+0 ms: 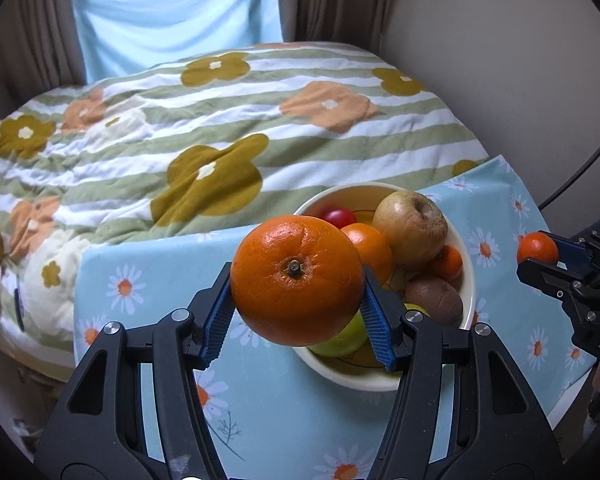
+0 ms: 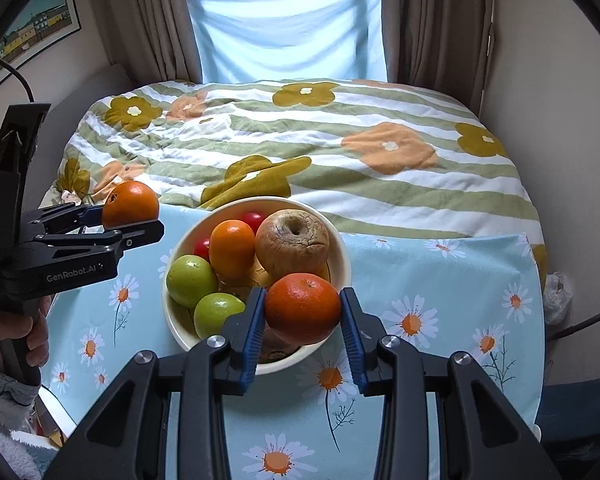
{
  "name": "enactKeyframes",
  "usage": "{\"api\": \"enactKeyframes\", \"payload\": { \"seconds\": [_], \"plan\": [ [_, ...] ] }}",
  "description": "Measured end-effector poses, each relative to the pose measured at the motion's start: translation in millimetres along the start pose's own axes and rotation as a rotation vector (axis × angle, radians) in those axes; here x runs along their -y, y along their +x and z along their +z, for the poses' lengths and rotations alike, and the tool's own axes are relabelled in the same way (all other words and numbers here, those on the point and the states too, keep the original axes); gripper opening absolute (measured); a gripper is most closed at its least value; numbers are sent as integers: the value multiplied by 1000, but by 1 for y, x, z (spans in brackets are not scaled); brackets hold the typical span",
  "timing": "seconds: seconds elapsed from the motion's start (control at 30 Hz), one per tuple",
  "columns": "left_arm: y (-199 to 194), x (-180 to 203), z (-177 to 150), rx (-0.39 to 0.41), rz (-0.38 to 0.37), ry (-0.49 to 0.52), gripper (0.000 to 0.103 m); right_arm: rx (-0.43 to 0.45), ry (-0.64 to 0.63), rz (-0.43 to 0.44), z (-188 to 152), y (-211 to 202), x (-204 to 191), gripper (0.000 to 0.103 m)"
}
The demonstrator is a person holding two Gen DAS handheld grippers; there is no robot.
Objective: Organize fruits
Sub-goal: 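Drop the large orange into the bowl with the left tool while the right tool carries the mandarin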
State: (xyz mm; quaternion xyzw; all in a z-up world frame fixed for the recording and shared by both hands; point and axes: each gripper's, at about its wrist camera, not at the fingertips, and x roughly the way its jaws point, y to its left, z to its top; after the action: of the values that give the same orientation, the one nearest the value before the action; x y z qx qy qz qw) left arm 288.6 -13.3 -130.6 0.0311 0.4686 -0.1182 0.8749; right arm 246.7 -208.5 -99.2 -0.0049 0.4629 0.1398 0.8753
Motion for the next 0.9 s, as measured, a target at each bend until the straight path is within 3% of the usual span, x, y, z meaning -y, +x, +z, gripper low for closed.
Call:
{"api": "enactKeyframes", "payload": {
  "seconds": [0.47,0.9],
  "plan": [
    [54,-16,8,-58,-74,120,63,-36,90,-46,0,31,-11,34],
    [69,-21,2,-82,-162,159,65,-48,127,-63,1,44,-11,34]
  ]
}}
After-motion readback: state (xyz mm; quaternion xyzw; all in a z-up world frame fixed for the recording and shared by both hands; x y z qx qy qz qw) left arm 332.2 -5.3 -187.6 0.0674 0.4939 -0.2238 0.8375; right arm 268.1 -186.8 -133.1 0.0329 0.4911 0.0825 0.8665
